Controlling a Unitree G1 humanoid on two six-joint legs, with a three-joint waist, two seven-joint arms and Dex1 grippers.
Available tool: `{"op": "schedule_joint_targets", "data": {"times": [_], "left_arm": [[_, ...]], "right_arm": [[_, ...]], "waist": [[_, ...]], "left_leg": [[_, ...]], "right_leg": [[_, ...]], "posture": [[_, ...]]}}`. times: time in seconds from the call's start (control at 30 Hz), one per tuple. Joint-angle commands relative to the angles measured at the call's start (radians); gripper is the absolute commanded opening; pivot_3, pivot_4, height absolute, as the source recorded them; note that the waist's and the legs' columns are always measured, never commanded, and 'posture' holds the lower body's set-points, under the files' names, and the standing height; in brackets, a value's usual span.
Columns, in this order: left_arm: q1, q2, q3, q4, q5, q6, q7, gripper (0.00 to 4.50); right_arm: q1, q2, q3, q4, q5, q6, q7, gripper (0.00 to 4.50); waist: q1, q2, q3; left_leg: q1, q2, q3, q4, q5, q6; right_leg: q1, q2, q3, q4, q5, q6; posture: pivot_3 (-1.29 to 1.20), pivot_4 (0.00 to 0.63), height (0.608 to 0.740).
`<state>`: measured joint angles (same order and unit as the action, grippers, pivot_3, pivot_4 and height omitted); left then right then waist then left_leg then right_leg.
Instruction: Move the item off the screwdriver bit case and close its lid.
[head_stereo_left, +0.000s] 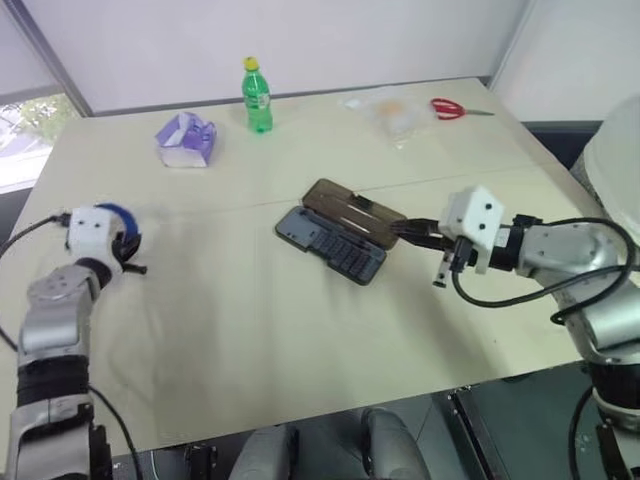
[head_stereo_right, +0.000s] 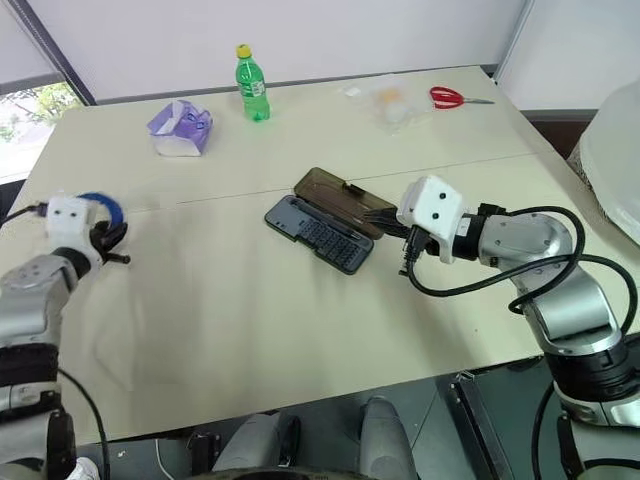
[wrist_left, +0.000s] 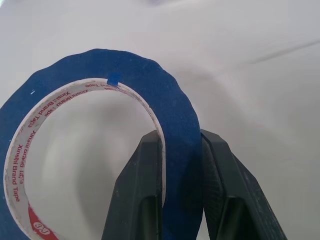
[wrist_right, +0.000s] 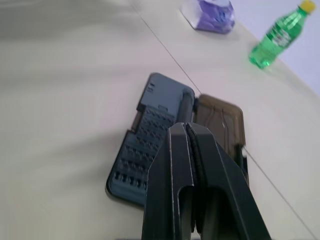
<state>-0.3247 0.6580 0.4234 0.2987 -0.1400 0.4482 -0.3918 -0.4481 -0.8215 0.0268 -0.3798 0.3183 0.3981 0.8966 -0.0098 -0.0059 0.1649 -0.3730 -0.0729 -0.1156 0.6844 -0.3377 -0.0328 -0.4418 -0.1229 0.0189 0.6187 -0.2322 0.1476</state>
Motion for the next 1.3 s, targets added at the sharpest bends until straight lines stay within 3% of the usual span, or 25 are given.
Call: {"op": "schedule_joint_targets", "data": {"times": [0.03, 0.4, 0.67, 0.87, 1.07, 1.3], "left_arm": [[0.010, 0.047, 0.078, 0.008, 0.000, 0.002, 0.072, 0.44], [0.035, 0.057, 0.084, 0.164, -0.011, -0.005, 0.147, 0.44], [0.020, 0.054, 0.068, 0.170, -0.017, -0.006, 0.165, 4.46], [0.000, 0.043, 0.044, 0.064, -0.030, -0.019, 0.147, 4.46], [-0.077, 0.000, 0.010, -0.141, -0.104, 0.093, 0.128, 4.46], [-0.150, -0.053, -0.126, -0.348, -0.230, 0.231, -0.021, 4.46]], "right_arm": [[-0.021, 0.004, -0.012, 0.000, -0.004, -0.029, 0.011, 0.00], [-0.006, 0.006, -0.018, -0.017, -0.007, -0.024, 0.007, 0.00], [0.020, 0.002, -0.028, -0.038, -0.006, -0.017, -0.008, 0.00], [0.029, 0.007, -0.028, -0.035, -0.011, -0.016, -0.025, 0.00], [0.013, 0.044, -0.036, 0.006, -0.001, 0.045, -0.079, 0.00], [-0.010, 0.065, 0.007, 0.061, -0.039, 0.060, -0.092, 0.00]], "waist": [[0.002, 0.000, 0.000], [-0.002, 0.000, -0.001], [0.004, 0.000, -0.002], [0.009, 0.000, -0.002], [0.011, -0.002, -0.003], [0.003, -0.002, -0.003]], "left_leg": [[0.000, 0.000, 0.000, 0.000, 0.000, 0.000], [0.000, 0.000, 0.000, 0.000, 0.000, 0.000], [0.001, -0.001, 0.001, 0.000, 0.000, -0.001], [0.000, -0.001, 0.000, 0.000, 0.001, -0.001], [0.000, -0.001, 0.001, 0.000, 0.001, -0.001], [0.000, -0.001, 0.001, 0.000, 0.001, -0.001]], "right_leg": [[0.000, 0.000, 0.000, 0.000, 0.000, 0.000], [0.000, -0.001, 0.000, 0.000, 0.000, 0.000], [0.000, -0.002, 0.000, 0.001, 0.000, 0.000], [0.000, -0.002, 0.000, 0.001, 0.000, 0.000], [0.000, -0.002, 0.000, 0.001, 0.000, 0.000], [0.000, -0.002, 0.000, 0.001, 0.000, 0.000]], "posture": [[0.00, 0.150, 0.740], [0.00, 0.150, 0.740], [0.00, 0.150, 0.740], [0.00, 0.150, 0.740], [0.00, 0.150, 0.740], [0.00, 0.150, 0.740]]}}
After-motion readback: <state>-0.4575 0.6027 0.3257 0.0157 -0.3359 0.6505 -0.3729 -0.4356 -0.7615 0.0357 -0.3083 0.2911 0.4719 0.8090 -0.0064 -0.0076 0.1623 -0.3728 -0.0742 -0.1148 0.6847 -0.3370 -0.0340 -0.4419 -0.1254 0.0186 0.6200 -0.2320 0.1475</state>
